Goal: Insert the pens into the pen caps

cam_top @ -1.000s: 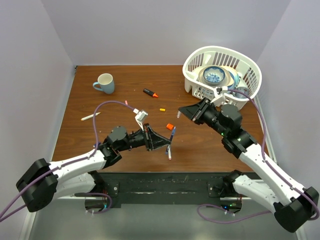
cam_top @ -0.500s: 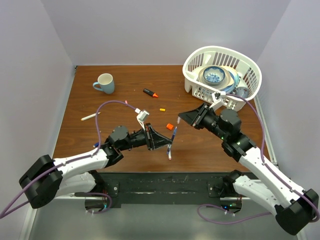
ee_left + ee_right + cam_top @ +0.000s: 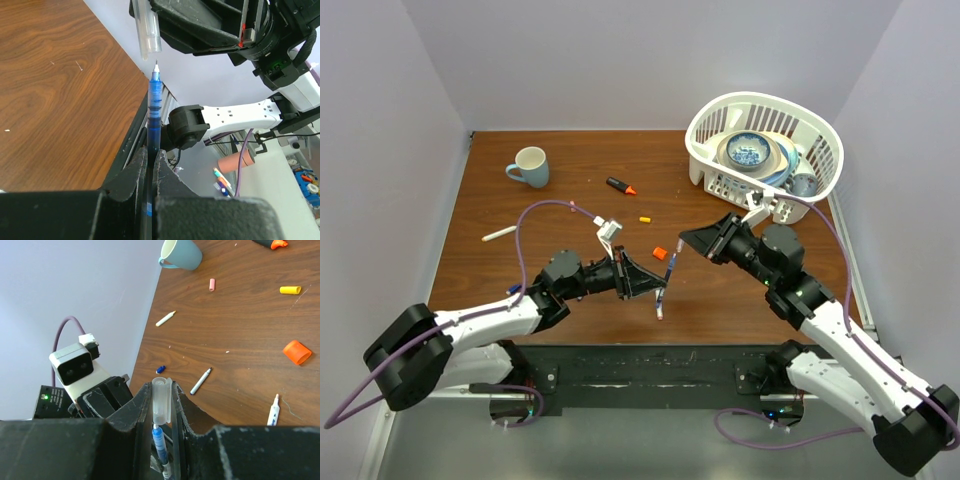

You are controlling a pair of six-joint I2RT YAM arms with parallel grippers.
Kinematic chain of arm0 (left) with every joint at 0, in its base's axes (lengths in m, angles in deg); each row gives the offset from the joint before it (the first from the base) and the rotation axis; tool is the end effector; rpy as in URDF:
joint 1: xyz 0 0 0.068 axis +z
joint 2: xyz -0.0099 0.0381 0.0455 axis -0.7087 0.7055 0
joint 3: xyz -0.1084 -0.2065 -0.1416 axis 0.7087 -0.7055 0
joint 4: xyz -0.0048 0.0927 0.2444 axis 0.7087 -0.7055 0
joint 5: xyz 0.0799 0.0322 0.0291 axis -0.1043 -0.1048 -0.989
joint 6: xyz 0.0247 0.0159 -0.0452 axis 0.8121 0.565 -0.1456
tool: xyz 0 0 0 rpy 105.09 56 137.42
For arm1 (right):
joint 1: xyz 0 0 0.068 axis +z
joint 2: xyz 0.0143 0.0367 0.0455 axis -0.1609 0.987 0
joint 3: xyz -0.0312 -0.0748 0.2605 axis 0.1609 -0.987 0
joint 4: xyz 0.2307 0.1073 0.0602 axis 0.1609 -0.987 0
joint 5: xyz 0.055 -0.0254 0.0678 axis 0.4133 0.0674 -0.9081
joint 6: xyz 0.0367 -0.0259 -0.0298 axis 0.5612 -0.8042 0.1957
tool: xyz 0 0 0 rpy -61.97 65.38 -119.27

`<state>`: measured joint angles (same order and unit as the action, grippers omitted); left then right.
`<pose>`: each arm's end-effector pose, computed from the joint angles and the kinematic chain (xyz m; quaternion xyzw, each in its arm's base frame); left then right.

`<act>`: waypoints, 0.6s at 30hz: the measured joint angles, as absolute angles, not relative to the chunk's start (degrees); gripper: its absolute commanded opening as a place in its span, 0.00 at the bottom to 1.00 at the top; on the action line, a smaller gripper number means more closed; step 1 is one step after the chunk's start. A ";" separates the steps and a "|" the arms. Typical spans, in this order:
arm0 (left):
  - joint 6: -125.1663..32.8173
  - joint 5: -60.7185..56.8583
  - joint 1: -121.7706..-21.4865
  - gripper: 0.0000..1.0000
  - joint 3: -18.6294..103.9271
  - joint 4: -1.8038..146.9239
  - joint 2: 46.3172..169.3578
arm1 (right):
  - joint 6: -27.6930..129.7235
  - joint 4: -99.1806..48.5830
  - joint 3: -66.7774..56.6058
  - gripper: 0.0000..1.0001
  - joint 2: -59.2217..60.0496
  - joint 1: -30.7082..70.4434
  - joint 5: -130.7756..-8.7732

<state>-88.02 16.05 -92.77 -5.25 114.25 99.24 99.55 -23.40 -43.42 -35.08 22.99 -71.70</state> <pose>0.1521 -0.1902 0.2370 0.1277 0.6884 -0.6384 0.3199 0.1615 0.1088 0.3129 0.0953 0.7422 0.5021 0.4335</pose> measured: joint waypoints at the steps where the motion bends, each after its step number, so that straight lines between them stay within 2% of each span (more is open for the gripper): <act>1: -88.02 16.05 -92.77 0.00 -5.23 114.36 99.30 | 99.58 -23.42 -43.46 0.00 -35.06 22.99 -71.70; 18: -88.24 16.55 -92.77 0.00 -3.72 115.62 101.40 | 100.12 -22.97 -44.65 0.00 -36.11 23.32 -71.08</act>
